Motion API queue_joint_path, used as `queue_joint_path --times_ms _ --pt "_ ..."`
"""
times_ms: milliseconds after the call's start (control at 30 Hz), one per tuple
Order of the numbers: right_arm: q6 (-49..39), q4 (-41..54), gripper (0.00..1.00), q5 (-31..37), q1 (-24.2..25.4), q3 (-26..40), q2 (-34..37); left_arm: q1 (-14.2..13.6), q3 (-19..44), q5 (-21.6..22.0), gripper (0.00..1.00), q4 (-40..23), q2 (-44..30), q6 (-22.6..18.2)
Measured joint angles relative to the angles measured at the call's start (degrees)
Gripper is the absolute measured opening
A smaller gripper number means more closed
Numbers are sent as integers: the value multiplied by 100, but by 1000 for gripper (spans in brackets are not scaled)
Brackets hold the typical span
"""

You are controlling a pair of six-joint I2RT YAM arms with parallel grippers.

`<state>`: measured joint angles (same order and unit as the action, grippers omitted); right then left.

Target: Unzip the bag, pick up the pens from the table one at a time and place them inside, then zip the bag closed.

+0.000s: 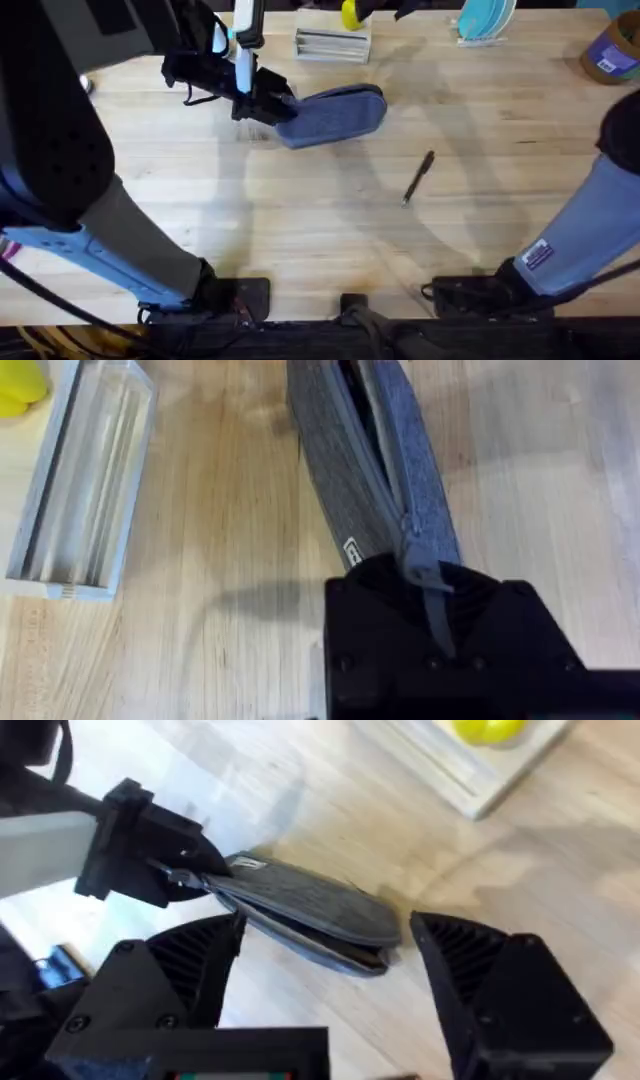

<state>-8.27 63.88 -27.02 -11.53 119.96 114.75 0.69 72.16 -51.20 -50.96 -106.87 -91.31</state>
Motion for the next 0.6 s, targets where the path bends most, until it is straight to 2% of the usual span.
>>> queue_joint_path --times_ms 267,300,400,433,600 --pt "-123 98 994 469 7 21 -213 -2 0 0 50 2 0 -2" --pt "-123 98 994 494 7 20 -211 -2 0 -5 159 13 0 -20" --pt "-123 96 994 531 7 20 -213 -13 0 -4 652 36 0 -7" --pt "-123 96 994 544 7 20 -213 -17 0 -4 978 33 0 3" --pt "-171 86 994 588 7 20 -213 -17 0 -3 993 99 0 -2"
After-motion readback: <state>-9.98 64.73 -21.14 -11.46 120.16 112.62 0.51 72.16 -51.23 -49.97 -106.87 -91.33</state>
